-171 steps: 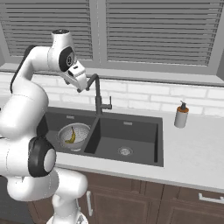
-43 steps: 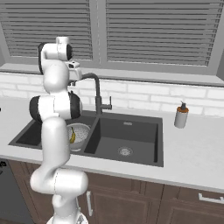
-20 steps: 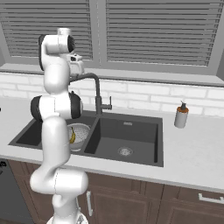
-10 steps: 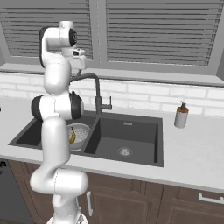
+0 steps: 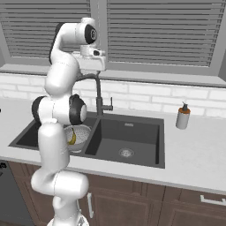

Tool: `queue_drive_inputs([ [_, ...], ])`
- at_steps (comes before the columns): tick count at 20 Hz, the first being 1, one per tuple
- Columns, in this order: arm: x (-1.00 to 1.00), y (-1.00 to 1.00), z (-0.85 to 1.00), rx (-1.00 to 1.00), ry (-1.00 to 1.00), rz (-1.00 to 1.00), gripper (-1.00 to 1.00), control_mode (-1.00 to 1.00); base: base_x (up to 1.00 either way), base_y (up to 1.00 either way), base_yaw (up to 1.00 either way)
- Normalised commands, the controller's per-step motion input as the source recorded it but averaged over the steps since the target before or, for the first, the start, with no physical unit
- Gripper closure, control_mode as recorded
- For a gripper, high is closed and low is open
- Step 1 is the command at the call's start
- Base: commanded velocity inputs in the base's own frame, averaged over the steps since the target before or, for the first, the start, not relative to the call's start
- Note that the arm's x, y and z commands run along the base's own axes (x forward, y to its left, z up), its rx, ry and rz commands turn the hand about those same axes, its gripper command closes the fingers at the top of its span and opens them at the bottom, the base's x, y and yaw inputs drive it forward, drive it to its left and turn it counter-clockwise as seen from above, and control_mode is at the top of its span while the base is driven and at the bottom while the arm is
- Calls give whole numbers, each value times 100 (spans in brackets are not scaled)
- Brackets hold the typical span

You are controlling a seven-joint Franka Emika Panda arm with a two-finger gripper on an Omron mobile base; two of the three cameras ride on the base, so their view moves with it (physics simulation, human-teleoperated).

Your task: Put the colander in the sink, put the banana in the colander, and turn on the sink faucet and pour water over the colander.

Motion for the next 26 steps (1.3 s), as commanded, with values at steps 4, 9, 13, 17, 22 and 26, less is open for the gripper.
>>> queue_drive_inputs([
  [4, -81, -98, -51, 3, -35, 10, -100, -100, 0, 0, 0],
  [9, -63, -56, -68, 3, -55, 19, -100, -100, 0, 0, 0],
  [13, -14, -6, -79, 1, -59, 26, -100, -100, 0, 0, 0],
  [17, 2, -3, -49, 6, -56, 28, -100, -100, 0, 0, 0],
  [22, 36, -21, -25, 9, -51, 17, -100, -100, 0, 0, 0],
  [26, 43, -17, -2, 10, -39, 5, -100, -100, 0, 0, 0],
])
